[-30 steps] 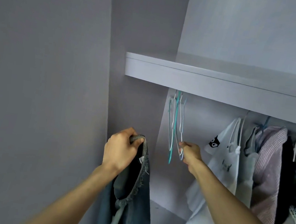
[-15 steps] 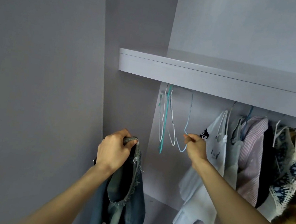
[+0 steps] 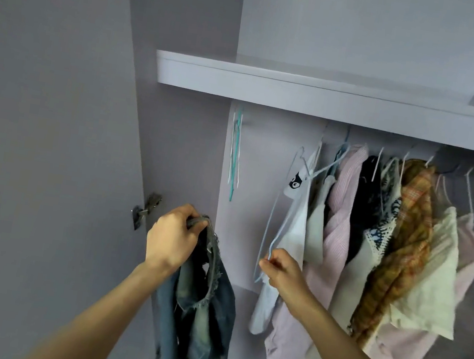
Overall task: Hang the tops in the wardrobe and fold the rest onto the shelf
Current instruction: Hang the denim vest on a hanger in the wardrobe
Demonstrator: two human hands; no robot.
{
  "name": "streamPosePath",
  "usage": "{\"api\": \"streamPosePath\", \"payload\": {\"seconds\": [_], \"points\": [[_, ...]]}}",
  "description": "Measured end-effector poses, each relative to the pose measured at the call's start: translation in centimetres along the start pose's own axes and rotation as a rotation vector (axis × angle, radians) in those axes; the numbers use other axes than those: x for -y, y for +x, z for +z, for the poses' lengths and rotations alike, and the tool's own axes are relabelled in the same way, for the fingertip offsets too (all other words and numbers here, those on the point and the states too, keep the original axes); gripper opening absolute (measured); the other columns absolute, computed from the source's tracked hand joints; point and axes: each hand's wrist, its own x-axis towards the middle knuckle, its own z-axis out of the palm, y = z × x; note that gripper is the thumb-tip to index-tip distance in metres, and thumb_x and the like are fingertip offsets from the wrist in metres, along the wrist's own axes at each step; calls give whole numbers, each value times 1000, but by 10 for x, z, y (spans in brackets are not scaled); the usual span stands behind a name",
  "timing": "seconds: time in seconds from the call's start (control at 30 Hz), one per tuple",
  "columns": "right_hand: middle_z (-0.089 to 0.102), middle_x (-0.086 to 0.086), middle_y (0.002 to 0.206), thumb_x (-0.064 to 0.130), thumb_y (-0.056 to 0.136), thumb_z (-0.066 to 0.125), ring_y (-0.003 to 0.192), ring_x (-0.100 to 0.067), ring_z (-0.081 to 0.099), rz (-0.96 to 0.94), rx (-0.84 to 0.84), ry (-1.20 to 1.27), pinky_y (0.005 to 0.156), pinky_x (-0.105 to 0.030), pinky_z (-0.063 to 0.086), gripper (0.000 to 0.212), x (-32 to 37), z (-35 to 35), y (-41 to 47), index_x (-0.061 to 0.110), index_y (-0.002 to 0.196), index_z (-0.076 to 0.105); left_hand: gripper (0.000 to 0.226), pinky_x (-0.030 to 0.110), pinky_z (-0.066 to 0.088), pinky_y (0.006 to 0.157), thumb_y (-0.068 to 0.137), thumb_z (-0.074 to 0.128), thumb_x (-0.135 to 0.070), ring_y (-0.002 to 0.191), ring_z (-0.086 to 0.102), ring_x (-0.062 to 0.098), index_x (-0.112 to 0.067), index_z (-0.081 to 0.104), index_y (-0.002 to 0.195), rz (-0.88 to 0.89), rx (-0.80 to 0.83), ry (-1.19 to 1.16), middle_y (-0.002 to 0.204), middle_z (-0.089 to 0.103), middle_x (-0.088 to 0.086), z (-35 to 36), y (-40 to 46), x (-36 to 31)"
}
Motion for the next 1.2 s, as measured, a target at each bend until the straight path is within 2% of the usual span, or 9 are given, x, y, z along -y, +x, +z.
{"api": "streamPosePath", "payload": {"seconds": [0.17,0.27,0.37,0.47,0.53,0.6,0.8,1.07,1.2], "points": [[65,-4,85,7,74,70,82,-17,60,90,32,388,72,-29,44,31,-12,-11,-50,21,98,56,18,27,32,55,89,62,-29,70,49,19,-27,51,76,23,-15,24,69,53,-13,-5,-35,-8],[51,5,55,9,89,62,54,-14,47,107,-214,706,57,-27,45,16,-6,-28,-47,23,93,54,11,29,36,60,91,60,-30,74,55,24,-25,56,82,64,-5,70,73,57,-9,-10,-46,-10],[31,12,42,29,95,54,37,-4,27,109,-374,522,36,-19,27,22,-10,-33,-52,25,74,49,12,31,39,60,93,57,-32,78,59,29,-21,60,91,93,22,142,78,65,-1,-15,-54,-8],[45,14,48,38,96,49,50,-6,42,51,-471,298,53,-24,37,30,-18,-27,-63,21,75,62,9,34,47,69,93,58,-27,81,58,29,-20,58,88,-34,116,6,79,65,2,-15,-52,-6],[51,14,53,41,96,47,58,-9,46,50,-540,340,64,-26,39,40,-18,-22,-69,18,68,64,10,35,50,78,90,62,-17,81,60,26,-16,59,80,-178,207,-229,78,64,4,-15,-50,-4],[48,13,47,43,96,45,50,-6,44,66,-558,455,59,-23,37,46,-11,-17,-72,17,60,56,6,34,49,83,87,66,-11,80,61,22,-10,65,81,-292,287,-396,79,66,8,-16,-49,-3],[21,8,36,22,98,32,28,-5,17,119,-271,1065,34,-16,15,36,38,-11,-69,20,62,28,14,27,52,79,81,73,-16,74,65,20,-8,71,70,-326,449,-200,73,70,4,-18,-38,6],[19,9,39,7,90,30,32,-6,14,5,-434,979,35,-16,12,33,81,23,-53,21,61,22,13,25,50,74,79,74,-18,70,58,14,-5,74,79,-237,630,-41,76,65,3,-29,-32,-5],[19,12,42,9,92,31,36,-5,16,-94,-525,820,37,-18,15,36,82,36,-46,22,61,20,5,16,48,74,82,72,-15,77,65,8,-11,74,81,-242,626,-225,81,72,-3,-53,-31,-10]]}}
